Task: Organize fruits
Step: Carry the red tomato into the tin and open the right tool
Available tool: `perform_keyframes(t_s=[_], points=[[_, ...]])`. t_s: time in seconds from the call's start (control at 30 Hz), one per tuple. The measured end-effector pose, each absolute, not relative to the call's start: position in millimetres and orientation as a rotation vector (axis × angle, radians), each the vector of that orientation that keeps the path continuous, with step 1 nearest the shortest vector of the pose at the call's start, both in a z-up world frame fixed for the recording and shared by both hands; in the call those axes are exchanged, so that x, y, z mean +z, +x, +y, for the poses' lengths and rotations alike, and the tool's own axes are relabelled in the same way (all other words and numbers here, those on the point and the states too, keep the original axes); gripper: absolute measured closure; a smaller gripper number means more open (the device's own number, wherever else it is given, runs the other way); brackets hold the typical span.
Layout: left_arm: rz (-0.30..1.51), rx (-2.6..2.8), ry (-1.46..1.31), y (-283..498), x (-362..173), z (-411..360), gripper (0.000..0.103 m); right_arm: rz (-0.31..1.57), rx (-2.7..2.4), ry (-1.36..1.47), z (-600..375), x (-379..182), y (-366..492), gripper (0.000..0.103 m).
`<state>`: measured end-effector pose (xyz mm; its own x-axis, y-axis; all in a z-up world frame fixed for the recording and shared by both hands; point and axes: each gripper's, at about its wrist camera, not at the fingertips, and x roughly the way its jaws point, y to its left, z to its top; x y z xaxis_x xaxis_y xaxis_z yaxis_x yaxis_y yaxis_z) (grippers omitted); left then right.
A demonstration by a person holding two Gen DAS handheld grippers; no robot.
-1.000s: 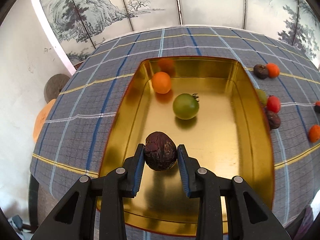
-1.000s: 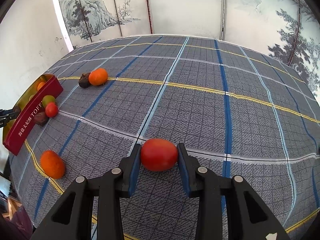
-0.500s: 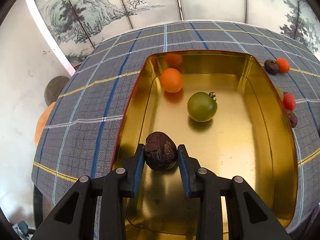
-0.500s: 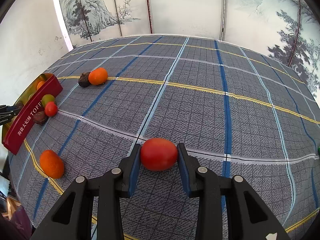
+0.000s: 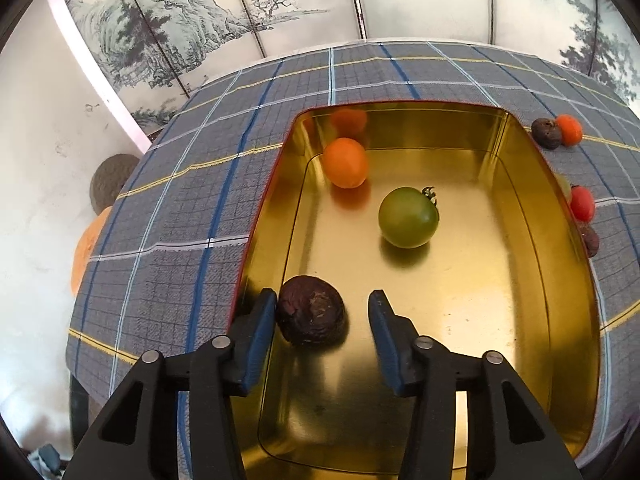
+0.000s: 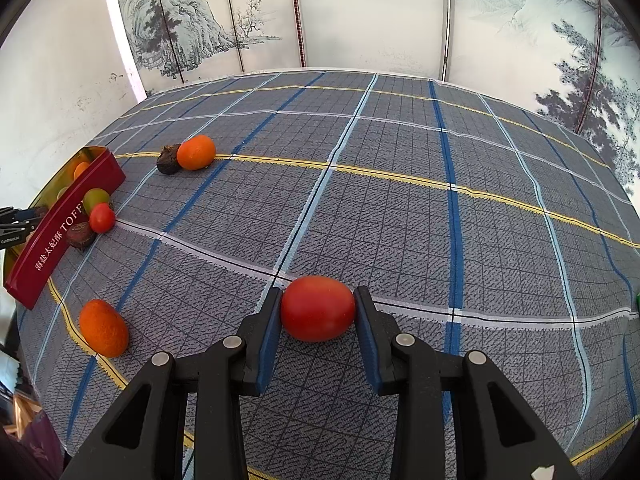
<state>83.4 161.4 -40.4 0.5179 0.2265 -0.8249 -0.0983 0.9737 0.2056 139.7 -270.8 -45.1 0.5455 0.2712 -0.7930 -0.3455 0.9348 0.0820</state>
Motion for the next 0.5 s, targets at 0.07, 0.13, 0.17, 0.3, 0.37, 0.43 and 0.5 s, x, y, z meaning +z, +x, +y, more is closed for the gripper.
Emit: perform_keyframes(t_s=[0.07,0.13,0.17,0.3,0.37,0.43,0.5], points=[[0.991,0.194,0.132,80.6,-36.7,160.4,0.052,0.924,0.366,-0.087,-270.7,-45.0,139.6,0.070],[0.972,0.182,0.108,76.7,-31.4,160.7,0.051,0.924,0.367,-0.085,-270.9,-44.9,139.6,0.070],[0.961,0.174,0.090,73.8,-28.0,161.2,0.051,0.924,0.369,-0.080,-271.5,-44.9,139.7,0.070],[0.911,0.164,0.014,59.5,-11.9,161.7,0.051,0.924,0.373,-0.058,-274.7,-44.4,140.6,0.071],[0.887,0.168,-0.005,50.8,-4.0,159.8,0.051,0.922,0.371,-0.061,-274.7,-44.0,140.2,0.071],[0.868,0.167,-0.027,41.3,4.7,156.0,0.051,0.917,0.371,-0.062,-275.2,-43.3,139.7,0.070],[0.859,0.158,-0.051,32.9,10.9,152.0,0.051,0.914,0.369,-0.062,-276.0,-42.6,138.6,0.070]])
